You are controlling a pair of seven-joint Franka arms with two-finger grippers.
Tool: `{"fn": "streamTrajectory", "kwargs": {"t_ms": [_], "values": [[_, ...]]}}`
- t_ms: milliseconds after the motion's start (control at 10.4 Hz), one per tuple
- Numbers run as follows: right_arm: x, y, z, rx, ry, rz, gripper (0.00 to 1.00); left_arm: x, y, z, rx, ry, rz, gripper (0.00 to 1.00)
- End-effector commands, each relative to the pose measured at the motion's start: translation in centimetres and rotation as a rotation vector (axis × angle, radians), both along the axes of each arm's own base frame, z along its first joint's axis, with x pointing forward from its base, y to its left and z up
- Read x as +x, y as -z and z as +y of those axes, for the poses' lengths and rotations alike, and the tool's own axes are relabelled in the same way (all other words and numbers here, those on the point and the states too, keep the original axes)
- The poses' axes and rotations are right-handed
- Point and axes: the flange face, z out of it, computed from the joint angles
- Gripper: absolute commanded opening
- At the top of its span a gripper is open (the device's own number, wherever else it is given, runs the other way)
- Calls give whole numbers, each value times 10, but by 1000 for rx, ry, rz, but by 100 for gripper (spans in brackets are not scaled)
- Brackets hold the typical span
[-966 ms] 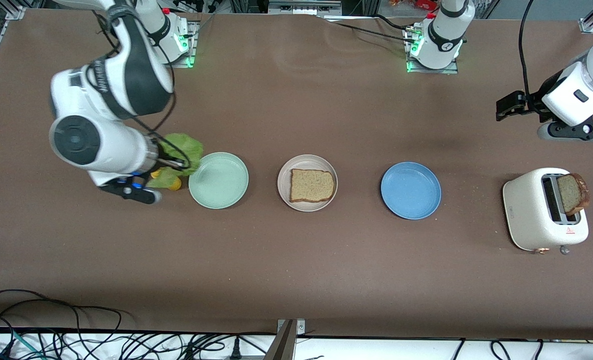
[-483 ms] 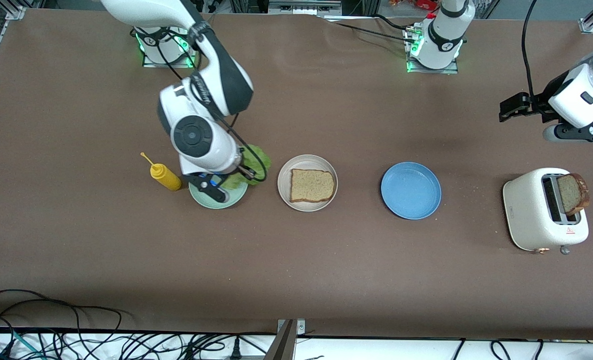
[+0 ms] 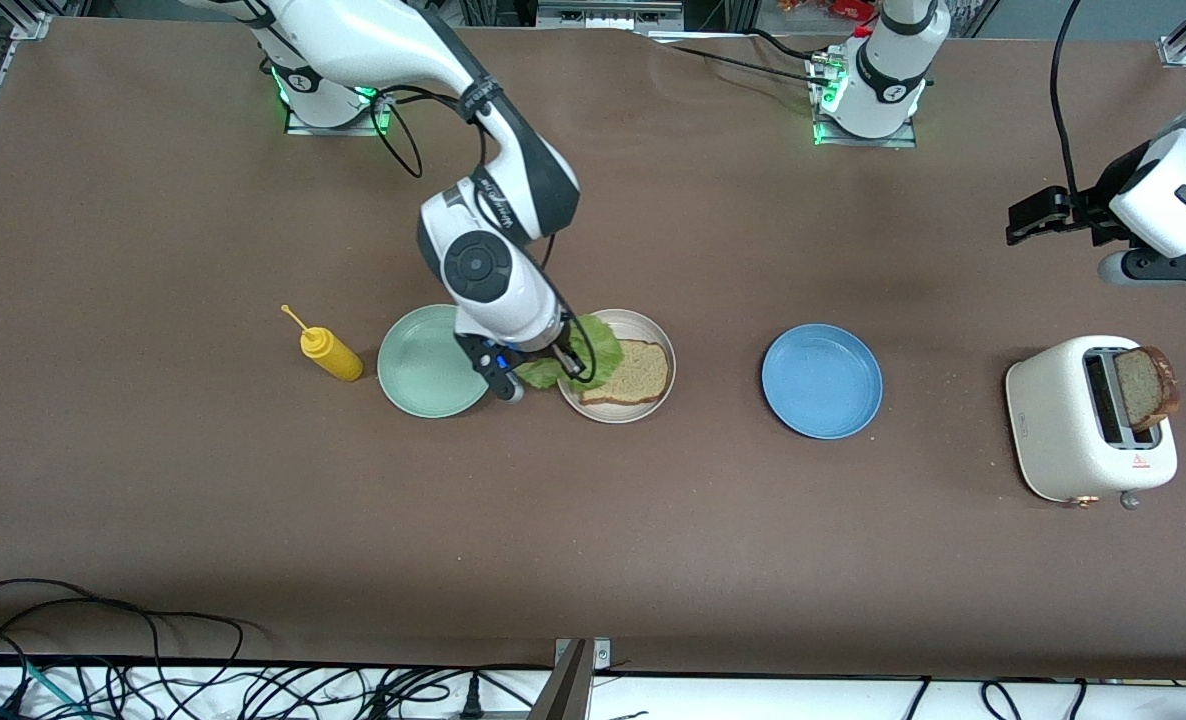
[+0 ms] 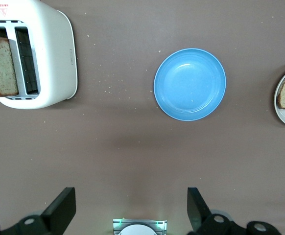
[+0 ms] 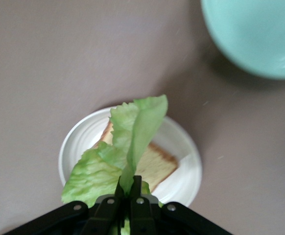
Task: Make sandwich on beige plate with both arms
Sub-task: 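Lower the lettuce onto the toast and open the right gripper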
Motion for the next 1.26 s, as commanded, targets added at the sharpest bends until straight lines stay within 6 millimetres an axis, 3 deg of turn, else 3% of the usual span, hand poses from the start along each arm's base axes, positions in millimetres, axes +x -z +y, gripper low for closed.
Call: {"fn": "streamTrajectory", "kwargs": {"t_ms": [0,193,386,483,580,676,1159], "values": [[-7,11,20,40,71,-3,2,0,-6,2,-7,2,-7,100],[-8,18,27,58,127,-21,3,0,-4,2,-7,2,-4,100],[-26,38,45,43,132,-6,11,2,-3,2,-8,0,-7,100],[-26,38,45,44,131,-10,35,2,-3,2,-8,0,-7,100],[-27,37,47,42,118,-19,87,2,-2,2,-9,2,-6,100],[-27,37,47,42,123,-18,100,3,-2,2,-9,2,-4,100],[-23,32,37,18,122,5,100,3,-2,1,-9,3,-4,100]]}}
